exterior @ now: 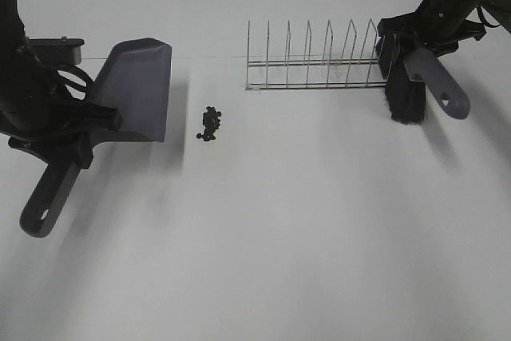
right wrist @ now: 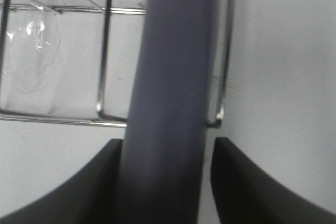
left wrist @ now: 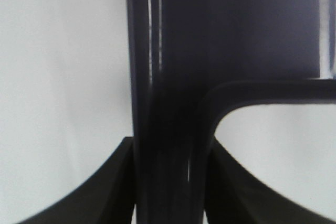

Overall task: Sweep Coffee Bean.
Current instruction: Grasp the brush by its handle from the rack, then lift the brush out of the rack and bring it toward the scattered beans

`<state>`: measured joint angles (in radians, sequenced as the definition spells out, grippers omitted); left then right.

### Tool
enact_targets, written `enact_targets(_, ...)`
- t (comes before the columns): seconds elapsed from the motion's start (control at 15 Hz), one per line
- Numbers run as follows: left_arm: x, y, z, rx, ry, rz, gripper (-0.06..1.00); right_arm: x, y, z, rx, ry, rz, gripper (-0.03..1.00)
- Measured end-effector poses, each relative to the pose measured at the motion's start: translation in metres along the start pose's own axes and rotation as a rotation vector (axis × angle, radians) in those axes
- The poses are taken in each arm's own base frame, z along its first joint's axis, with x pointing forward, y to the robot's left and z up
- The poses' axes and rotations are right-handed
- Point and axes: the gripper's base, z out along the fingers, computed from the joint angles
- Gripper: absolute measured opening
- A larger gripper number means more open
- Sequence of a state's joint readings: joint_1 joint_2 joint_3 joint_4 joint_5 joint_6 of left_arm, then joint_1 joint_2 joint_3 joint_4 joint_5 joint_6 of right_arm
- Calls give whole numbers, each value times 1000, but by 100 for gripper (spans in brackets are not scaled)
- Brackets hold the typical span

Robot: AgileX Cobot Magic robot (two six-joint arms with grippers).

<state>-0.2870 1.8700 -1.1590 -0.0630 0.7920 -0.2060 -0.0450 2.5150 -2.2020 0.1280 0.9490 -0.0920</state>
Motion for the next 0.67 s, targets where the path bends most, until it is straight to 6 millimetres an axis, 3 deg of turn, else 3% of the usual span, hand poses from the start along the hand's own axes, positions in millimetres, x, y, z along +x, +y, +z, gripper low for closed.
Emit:
enact_targets(0.07, 0, 0, 0, 0, 0, 0, 32, -1, 0, -1, 1, -4, 0, 26)
enact_targets(0.47, 0, 0, 0, 0, 1, 0, 32, -2, 0, -11, 15, 1, 23, 26)
enact_targets(0.53, 0, 0, 0, 0, 1, 0, 32, -4, 1, -20, 19, -4, 19, 26)
enact_targets(0.67, 0, 0, 0, 0, 1, 0, 32, -15, 4, -57, 36, -65, 16, 26)
